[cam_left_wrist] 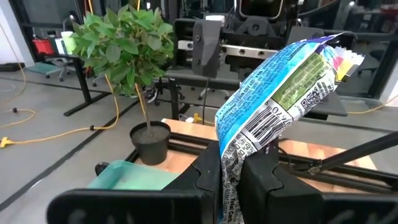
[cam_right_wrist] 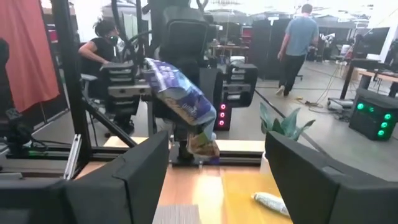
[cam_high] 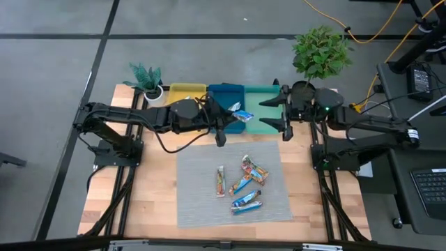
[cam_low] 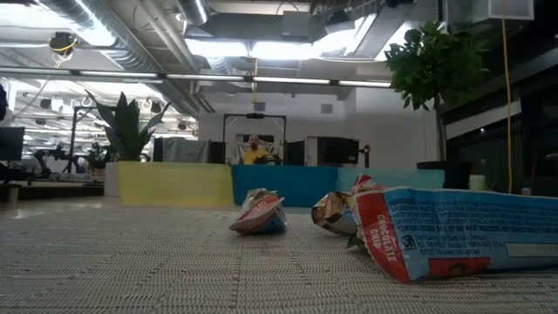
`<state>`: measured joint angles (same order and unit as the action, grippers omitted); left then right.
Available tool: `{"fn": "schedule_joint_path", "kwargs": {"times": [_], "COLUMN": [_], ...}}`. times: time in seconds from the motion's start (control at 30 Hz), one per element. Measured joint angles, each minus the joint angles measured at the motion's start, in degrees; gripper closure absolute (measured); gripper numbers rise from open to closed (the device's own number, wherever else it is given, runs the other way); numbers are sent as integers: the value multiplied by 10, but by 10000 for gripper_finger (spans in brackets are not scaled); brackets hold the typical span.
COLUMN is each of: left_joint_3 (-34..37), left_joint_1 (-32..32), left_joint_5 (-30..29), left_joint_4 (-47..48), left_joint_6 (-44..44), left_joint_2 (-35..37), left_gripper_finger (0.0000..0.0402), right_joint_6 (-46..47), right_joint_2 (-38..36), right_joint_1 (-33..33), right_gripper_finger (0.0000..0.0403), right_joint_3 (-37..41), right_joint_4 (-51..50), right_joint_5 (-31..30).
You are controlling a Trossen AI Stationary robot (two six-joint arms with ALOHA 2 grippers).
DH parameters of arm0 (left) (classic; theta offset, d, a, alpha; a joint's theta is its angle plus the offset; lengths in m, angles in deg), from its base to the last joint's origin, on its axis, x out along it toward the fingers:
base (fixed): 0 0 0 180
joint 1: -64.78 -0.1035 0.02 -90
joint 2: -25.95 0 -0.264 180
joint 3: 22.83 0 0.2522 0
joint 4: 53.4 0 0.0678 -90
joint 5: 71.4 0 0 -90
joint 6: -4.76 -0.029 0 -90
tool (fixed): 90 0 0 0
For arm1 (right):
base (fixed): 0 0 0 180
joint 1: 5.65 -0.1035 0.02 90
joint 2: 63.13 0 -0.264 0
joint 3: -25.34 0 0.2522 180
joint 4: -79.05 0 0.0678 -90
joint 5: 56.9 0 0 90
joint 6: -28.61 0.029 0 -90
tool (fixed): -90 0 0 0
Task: Pick and place Granola Bars by type
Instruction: Put the violet granola bar into the green bin
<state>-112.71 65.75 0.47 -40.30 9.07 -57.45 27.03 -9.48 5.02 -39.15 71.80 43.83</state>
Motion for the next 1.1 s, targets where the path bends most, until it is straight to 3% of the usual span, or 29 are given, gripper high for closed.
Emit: {"fn": "schedule_joint_path", "kwargs": {"times": [0.7,1.1], "left_joint_3": [0,0], "left_joint_1": [-9,-15], "left_joint_5": [-1,6], "left_joint_4": [-50,-89], "left_joint_6": [-11,-26], "left_joint_2": [-28,-28], "left_gripper_finger": [373,373], "right_joint_6": [0,-3], "right_joint_2": [140,143], "right_joint_1": [0,0], "right_gripper_finger": [133,152], "right_joint_3": [-124,-127], "right_joint_4": [31,21], "right_joint_5": [133,134]}}
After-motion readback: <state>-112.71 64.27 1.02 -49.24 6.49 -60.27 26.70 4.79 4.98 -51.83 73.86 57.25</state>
